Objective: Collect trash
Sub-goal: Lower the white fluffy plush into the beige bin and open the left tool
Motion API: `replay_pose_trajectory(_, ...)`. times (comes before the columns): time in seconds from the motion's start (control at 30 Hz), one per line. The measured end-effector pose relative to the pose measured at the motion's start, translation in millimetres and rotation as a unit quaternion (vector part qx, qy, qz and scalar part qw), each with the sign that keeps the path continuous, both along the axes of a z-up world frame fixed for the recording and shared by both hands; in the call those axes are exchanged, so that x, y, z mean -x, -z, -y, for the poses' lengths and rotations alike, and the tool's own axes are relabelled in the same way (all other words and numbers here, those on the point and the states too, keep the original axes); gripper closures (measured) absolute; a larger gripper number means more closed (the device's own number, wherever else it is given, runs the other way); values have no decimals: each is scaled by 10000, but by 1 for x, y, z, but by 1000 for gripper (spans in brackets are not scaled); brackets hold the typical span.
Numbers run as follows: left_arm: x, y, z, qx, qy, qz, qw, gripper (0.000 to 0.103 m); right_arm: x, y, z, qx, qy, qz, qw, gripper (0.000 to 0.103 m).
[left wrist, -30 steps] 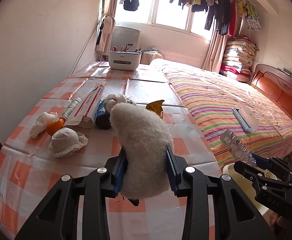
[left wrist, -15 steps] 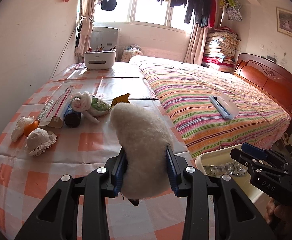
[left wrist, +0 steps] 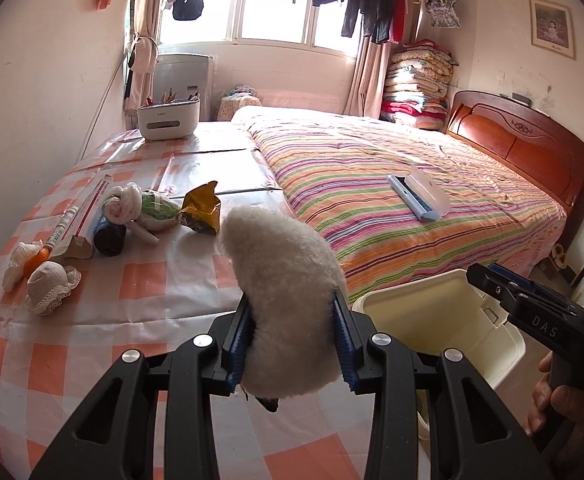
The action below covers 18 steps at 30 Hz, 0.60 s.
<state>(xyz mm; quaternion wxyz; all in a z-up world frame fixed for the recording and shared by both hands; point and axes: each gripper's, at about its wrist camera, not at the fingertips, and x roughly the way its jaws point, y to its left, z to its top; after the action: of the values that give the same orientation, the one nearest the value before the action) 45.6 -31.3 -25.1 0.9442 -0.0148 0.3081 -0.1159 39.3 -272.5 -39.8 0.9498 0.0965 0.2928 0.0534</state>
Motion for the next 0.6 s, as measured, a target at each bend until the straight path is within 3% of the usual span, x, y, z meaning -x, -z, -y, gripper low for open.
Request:
replay_pose_trajectory(0.07, -1, 2, 6, 10, 101, -56, 9999, 67, 2, -1, 4, -27, 95, 48, 9999, 45)
replay_pose_trajectory(0.2, -1, 5, 21, 58, 367, -165, 9992, 67, 1, -2, 12, -87, 227, 71, 9997, 40)
replay_pose_trajectory(0.6, 3, 13, 72, 77, 1181, -443, 9920, 67, 14, -9, 48, -480, 838, 374, 9946, 36)
